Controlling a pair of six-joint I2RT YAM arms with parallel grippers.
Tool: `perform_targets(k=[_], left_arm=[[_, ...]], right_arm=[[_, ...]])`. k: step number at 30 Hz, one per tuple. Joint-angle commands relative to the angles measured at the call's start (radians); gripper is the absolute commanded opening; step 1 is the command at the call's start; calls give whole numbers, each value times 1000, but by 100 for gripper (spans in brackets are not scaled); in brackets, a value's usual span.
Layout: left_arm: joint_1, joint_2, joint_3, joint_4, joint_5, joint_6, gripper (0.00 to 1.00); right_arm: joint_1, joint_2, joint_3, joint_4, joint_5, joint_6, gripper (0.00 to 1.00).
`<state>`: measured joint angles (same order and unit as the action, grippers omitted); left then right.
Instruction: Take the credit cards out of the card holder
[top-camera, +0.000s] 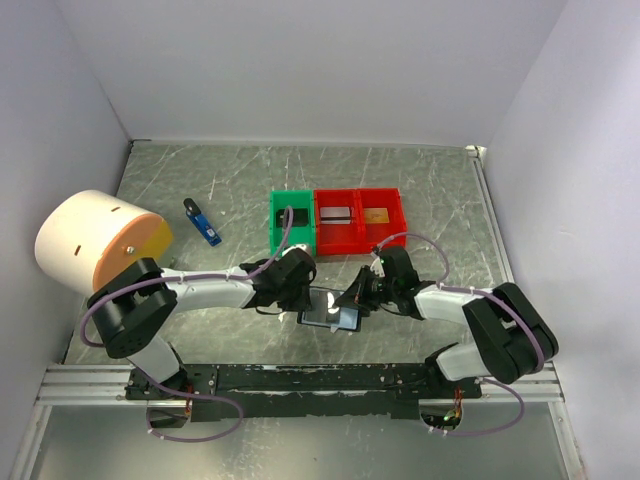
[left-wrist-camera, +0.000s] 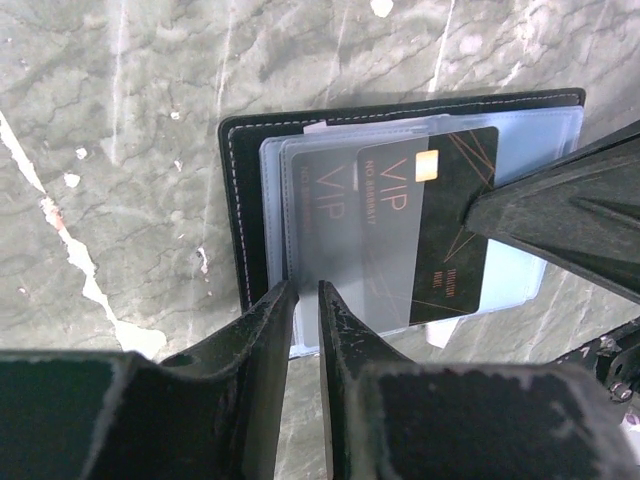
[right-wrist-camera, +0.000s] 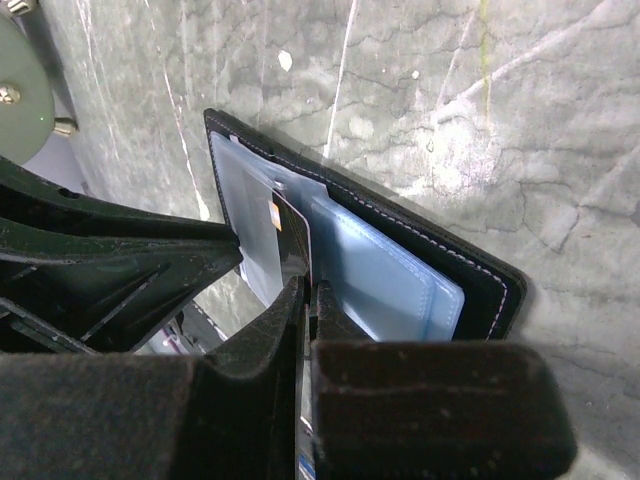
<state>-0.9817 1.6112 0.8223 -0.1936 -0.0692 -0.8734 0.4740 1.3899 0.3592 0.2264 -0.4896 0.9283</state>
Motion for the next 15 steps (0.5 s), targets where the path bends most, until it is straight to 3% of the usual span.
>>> perform_targets(k=[1, 7, 15], left_arm=[[-6, -5, -31, -89, -43, 2, 30], [-7, -12, -12, -97, -54, 6, 32], [-6, -59, 37, -75, -44, 24, 44]], right_arm=[[-5, -28, 6, -61, 26, -27, 0], [-5, -32, 16, -75, 17, -39, 0], [-5, -14, 24, -64, 3, -34, 0]])
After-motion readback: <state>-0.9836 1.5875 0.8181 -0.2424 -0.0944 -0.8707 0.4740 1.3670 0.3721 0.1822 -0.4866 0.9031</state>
